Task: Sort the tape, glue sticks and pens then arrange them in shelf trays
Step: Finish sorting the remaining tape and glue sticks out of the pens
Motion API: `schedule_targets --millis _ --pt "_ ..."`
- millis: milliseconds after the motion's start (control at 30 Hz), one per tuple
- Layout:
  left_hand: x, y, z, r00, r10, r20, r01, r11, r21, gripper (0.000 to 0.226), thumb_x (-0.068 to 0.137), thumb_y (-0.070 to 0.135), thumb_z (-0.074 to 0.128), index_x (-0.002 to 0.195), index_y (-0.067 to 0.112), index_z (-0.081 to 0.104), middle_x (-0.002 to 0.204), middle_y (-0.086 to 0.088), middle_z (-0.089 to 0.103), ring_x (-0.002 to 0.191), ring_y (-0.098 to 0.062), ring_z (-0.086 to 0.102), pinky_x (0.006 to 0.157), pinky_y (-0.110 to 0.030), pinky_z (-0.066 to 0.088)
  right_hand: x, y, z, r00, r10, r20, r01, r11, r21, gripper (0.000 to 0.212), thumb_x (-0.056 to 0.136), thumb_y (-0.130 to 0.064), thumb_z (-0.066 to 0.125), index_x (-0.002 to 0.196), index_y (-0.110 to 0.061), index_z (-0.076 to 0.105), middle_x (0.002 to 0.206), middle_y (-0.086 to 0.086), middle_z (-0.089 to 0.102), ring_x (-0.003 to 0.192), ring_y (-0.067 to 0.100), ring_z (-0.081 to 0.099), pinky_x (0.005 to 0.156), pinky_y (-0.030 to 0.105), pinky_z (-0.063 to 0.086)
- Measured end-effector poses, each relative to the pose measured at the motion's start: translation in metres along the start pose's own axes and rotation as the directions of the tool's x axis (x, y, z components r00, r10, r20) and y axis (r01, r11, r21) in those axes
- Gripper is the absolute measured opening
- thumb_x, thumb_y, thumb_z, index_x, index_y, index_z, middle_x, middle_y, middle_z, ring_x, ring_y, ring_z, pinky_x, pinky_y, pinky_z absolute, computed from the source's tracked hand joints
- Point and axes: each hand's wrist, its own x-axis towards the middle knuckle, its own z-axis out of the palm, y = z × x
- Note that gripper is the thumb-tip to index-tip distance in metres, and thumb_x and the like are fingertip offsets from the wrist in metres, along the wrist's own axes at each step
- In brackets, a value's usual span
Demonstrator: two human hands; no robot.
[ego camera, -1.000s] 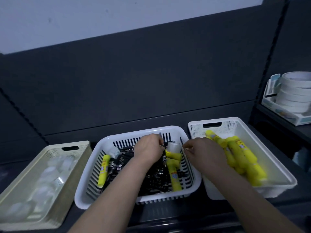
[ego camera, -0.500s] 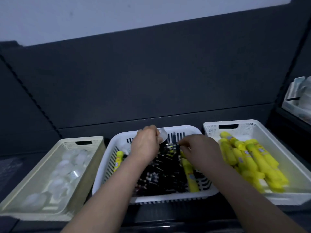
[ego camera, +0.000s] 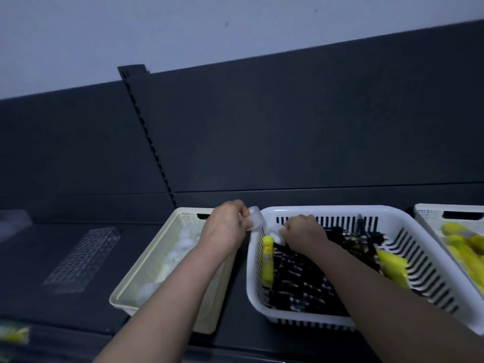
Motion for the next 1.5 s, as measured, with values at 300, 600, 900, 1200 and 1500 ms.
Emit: schedule_targets --millis 300,600,900,1200,1500 --pt "-0.004 -0.072 -0.037 0.989 -0.149 -0.022 0.15 0.986 0.078 0.007 0.089 0.025 0.063 0.093 0.021 0.06 0.105 -0.001 0.065 0.098 -0.022 0.06 0.076 -0.034 0.049 -0.041 -0.057 -0.026 0.955 -0.093 -0.282 0.134 0.982 0.13 0.01 0.088 -0.027 0.054 0.088 -0.024 0.064 0.097 -0.004 0.058 0.1 0.019 0.046 0.08 0.034 0.04" --pt "-0.033 -0.138 -0.046 0.973 -0.226 0.051 0.209 0.952 0.225 0.019 0.09 0.021 0.056 0.104 0.024 0.069 0.109 0.0 0.067 0.102 -0.023 0.061 0.08 -0.032 0.051 -0.07 -0.136 0.017 0.83 -0.403 -0.386 0.418 0.907 -0.048 0.013 0.088 -0.03 0.058 0.096 -0.026 0.067 0.1 -0.01 0.062 0.101 0.017 0.048 0.078 0.031 0.033" --pt "-0.025 -0.128 -0.048 0.993 -0.118 -0.011 0.119 0.988 0.094 0.027 0.092 0.014 0.051 0.11 0.026 0.067 0.113 0.002 0.066 0.105 -0.021 0.059 0.082 -0.032 0.05 -0.075 -0.135 0.03 0.855 -0.491 -0.168 0.456 0.865 -0.209 0.025 0.09 -0.041 0.055 0.111 -0.032 0.067 0.107 -0.01 0.064 0.109 0.017 0.048 0.085 0.032 0.034" --pt "-0.005 -0.04 -0.008 0.996 0.06 0.062 -0.06 0.998 0.002 0.019 0.089 0.017 0.053 0.096 0.025 0.069 0.099 0.005 0.069 0.098 -0.019 0.06 0.074 -0.027 0.046 -0.084 -0.041 -0.007 0.924 -0.181 -0.336 0.152 0.982 -0.111 0.017 0.088 -0.025 0.054 0.09 -0.028 0.07 0.09 -0.008 0.07 0.097 0.019 0.056 0.078 0.031 0.039" --pt "0.008 0.022 0.049 0.971 0.119 0.207 -0.187 0.917 0.352 0.018 0.084 0.009 0.054 0.096 0.013 0.066 0.105 -0.003 0.066 0.105 -0.025 0.05 0.071 -0.031 0.042 -0.091 0.015 -0.027 0.955 -0.143 -0.26 0.121 0.988 -0.098 0.023 0.094 -0.032 0.051 0.109 -0.034 0.068 0.106 -0.009 0.069 0.106 0.017 0.056 0.087 0.03 0.045"
